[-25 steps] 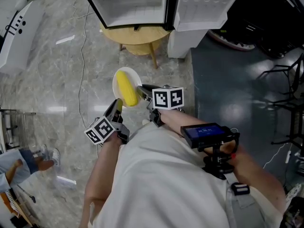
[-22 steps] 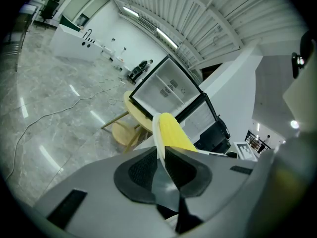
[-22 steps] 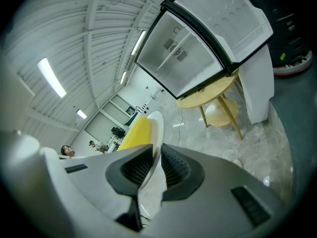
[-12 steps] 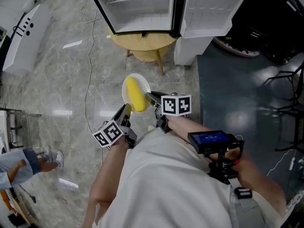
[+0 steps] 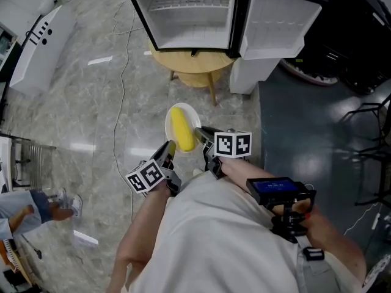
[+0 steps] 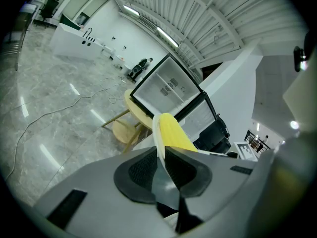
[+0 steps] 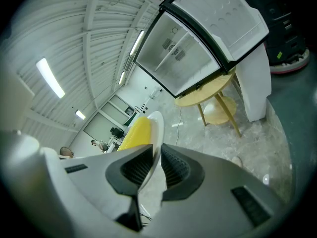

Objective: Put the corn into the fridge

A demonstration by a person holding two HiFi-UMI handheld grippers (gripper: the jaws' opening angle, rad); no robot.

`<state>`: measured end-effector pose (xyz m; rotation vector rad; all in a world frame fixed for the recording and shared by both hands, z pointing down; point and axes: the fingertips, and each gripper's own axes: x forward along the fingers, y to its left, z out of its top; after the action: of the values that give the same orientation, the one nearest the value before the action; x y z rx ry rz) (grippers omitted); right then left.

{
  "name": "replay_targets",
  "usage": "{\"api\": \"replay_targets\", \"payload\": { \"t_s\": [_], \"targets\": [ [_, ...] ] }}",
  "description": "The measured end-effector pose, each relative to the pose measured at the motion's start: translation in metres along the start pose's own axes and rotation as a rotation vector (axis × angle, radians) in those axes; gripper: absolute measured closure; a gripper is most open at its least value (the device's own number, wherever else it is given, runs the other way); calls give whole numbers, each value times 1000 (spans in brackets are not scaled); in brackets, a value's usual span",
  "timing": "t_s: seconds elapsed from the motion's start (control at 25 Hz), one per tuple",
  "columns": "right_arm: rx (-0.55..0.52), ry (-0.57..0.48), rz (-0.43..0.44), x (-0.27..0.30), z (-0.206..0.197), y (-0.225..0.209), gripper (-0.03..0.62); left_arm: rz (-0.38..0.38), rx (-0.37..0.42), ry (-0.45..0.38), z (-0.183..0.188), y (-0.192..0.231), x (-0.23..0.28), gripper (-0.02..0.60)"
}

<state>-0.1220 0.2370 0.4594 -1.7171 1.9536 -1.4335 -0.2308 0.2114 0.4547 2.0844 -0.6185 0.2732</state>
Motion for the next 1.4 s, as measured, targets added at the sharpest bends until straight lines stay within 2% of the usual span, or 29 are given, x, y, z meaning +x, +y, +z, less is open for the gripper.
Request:
{"api": "replay_targets", "payload": {
  "t_s": [0.52, 0.96, 1.4],
  "targets": [
    [8, -5, 0, -1, -2, 2, 540, 12, -2, 2, -1, 5, -2, 526],
    [11, -13, -7, -3, -8, 5, 540, -14, -7, 8, -3, 3, -7, 526],
    [-20, 43, -23, -1, -16, 5, 540, 0, -40, -10, -12, 8, -11, 526]
  ]
}}
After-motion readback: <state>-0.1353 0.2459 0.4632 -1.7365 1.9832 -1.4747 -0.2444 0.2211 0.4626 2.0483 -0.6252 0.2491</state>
